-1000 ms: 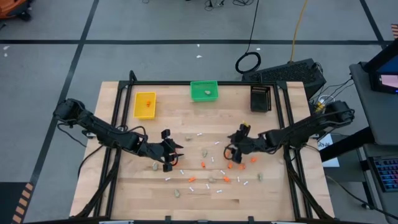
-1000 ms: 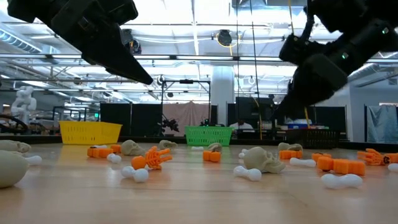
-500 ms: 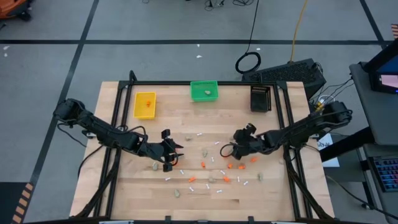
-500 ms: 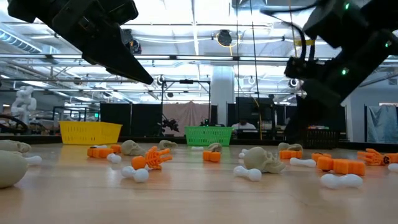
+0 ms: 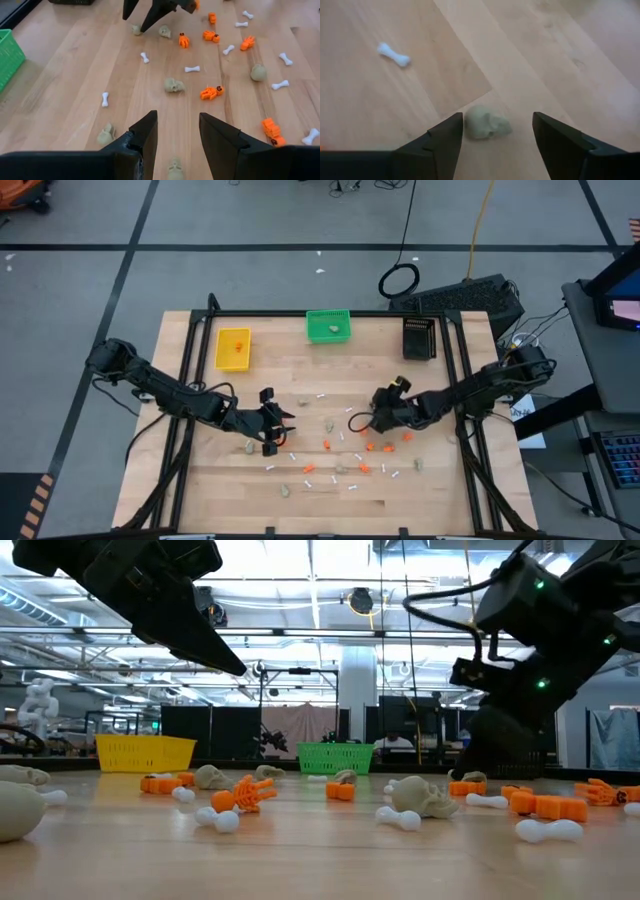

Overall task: Sort Halloween decoration
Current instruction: Put the gray skull toy into the green bin

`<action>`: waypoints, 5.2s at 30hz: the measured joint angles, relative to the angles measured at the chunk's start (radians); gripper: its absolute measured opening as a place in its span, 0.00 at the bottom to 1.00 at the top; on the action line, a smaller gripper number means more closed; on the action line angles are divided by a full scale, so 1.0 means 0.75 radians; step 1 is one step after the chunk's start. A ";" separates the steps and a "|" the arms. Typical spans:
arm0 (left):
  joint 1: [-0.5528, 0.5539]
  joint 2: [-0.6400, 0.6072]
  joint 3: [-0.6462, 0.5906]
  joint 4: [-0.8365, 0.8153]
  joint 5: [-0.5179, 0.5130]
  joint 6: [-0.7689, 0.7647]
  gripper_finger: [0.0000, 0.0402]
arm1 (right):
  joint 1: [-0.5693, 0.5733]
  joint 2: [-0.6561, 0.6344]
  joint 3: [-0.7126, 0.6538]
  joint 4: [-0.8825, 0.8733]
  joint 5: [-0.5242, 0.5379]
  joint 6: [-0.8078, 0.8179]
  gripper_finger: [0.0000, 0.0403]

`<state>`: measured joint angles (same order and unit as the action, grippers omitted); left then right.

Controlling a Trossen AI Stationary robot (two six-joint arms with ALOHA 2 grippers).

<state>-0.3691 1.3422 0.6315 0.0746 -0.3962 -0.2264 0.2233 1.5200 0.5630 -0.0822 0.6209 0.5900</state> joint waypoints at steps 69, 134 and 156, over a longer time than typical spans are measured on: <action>0.000 0.000 0.000 -0.007 0.003 0.001 0.36 | -0.042 -0.014 0.000 0.599 -0.389 -0.260 0.30; 0.000 0.000 0.001 -0.006 -0.006 0.006 0.36 | 0.366 0.217 0.314 -0.016 -0.089 -0.041 0.51; 0.000 0.001 0.001 -0.007 -0.006 0.006 0.36 | 0.235 0.226 0.314 -0.063 -0.074 -0.037 0.51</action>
<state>-0.3691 1.3426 0.6319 0.0692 -0.4007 -0.2218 0.3996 1.6894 0.7982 -0.1298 0.5654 0.5621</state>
